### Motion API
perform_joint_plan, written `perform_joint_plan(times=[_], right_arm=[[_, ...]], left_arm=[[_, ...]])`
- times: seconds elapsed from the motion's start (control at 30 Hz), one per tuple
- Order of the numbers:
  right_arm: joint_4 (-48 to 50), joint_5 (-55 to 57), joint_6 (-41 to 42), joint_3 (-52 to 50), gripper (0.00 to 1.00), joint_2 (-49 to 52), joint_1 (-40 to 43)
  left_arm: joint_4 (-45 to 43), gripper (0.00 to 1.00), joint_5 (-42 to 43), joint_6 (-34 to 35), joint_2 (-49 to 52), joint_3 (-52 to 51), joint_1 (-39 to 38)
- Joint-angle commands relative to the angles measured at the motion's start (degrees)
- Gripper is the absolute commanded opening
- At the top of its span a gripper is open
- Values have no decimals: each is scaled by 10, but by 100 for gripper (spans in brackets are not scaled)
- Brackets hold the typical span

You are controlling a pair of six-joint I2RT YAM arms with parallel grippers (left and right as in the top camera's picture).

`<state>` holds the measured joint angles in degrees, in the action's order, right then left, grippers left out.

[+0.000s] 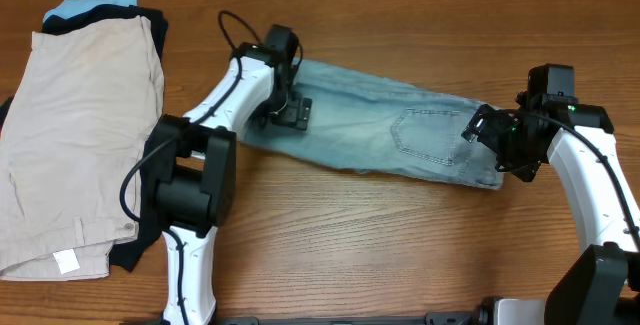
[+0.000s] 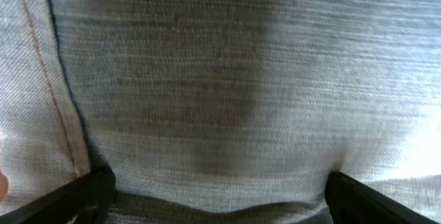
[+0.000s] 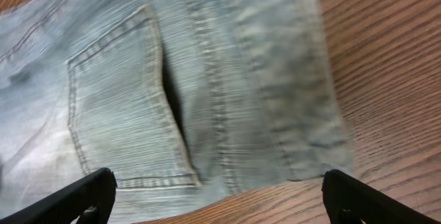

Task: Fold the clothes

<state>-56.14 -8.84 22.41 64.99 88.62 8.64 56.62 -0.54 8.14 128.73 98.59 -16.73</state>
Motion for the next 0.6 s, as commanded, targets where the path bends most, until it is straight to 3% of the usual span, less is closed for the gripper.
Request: perform_joint_plan(times=[0.0,0.3,0.37,0.47,0.57], right_arm=[[3,-6,-13,10,99,-7,-1],[26,-96,-134,10,98,-6,-1],[48,-104,-139,10,91,-2,-1],[84,-139,-156,9,66,12,-1],[113,-170,-166,3,58,35,-1]], left_arm=[[58,100,0,58,56,-29,28],[129,100,-15,69,46,2,34],[142,100,-13,69,31,31,34],[156,100,-13,62,-4,74,33],[164,100,-9,47,-50,106,33]])
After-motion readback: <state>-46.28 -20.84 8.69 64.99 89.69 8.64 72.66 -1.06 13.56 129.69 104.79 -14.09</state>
